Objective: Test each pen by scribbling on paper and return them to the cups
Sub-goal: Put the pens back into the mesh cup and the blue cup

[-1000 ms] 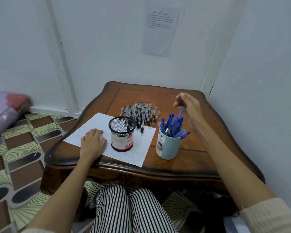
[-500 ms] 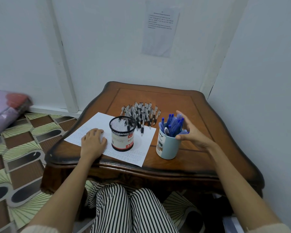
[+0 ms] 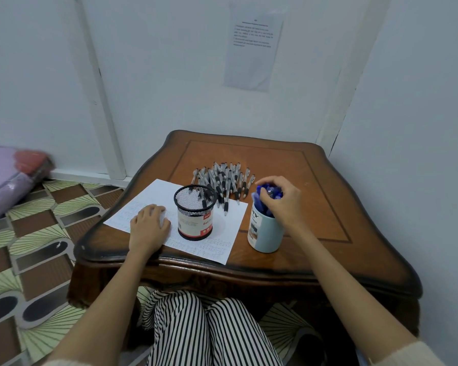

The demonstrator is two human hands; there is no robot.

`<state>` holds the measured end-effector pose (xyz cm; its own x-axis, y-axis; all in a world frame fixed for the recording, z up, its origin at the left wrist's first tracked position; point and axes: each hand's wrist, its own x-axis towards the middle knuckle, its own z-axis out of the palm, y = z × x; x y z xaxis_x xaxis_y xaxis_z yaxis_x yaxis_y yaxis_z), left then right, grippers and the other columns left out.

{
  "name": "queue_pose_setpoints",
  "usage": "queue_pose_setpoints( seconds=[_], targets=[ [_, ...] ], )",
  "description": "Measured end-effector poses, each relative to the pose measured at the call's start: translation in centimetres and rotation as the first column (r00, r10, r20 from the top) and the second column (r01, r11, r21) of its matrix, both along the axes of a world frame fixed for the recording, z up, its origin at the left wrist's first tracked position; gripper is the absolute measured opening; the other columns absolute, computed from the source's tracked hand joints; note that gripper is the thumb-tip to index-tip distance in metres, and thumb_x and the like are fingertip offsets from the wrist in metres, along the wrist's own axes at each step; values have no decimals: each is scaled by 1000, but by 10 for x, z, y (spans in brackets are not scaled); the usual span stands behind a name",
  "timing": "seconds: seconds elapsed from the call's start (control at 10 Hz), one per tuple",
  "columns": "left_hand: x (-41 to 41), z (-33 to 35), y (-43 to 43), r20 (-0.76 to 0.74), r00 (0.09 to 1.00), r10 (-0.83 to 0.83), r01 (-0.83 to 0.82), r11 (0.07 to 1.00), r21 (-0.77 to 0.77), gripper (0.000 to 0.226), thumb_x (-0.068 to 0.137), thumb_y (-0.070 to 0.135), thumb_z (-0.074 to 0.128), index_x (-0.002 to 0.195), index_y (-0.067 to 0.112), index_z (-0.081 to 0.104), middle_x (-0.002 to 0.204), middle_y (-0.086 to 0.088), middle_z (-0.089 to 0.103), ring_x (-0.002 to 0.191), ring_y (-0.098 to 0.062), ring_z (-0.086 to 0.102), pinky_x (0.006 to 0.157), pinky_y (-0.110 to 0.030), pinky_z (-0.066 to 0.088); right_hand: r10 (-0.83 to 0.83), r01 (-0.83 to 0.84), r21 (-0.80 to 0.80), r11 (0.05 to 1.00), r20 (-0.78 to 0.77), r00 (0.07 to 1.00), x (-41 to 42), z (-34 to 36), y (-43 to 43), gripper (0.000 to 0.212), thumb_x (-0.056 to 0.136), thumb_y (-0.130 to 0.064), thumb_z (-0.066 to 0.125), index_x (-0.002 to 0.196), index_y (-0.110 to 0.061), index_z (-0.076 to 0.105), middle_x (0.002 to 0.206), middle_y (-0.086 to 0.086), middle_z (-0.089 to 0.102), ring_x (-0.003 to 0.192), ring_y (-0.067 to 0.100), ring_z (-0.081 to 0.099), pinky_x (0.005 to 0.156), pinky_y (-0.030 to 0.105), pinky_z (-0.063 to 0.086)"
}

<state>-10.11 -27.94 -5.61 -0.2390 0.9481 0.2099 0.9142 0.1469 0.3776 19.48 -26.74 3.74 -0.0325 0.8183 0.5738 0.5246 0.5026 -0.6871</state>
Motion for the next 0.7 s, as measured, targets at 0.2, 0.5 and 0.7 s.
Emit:
queue_pose_setpoints(
  seconds=[0.2, 0.5, 0.7],
  targets=[
    [1, 0, -1, 2, 1000, -1, 1, 1000, 8, 41, 96, 28, 43, 135, 14, 45, 145, -9, 38, 134, -25, 33, 111, -45, 23, -120, 119, 56, 991, 13, 993, -1, -5, 0, 54, 72, -57, 67, 112, -22, 62, 111, -1, 56, 98, 9, 50, 77, 14, 40],
    [1, 1, -2, 6, 1000, -6, 6, 1000, 18, 41, 96, 27, 43, 134, 13, 46, 144, -9, 39, 133, -26, 34, 111, -45, 24, 35, -91, -125, 988, -394, 919, 14, -40, -24, 117, 45, -73, 75, 139, -44, 12, 138, -10, 34, 125, 5, 40, 92, 14, 40],
    [1, 1, -2, -1, 1000, -7, 7, 1000, 9, 41, 96, 28, 43, 134, 13, 46, 144, -9, 40, 133, -26, 35, 110, -45, 25, -20, -54, -304, 951, -235, 972, 11, -73, -28, 86, 58, -17, 89, 125, -17, 36, 116, -7, 51, 111, 16, 54, 75, 6, 44]
  ],
)
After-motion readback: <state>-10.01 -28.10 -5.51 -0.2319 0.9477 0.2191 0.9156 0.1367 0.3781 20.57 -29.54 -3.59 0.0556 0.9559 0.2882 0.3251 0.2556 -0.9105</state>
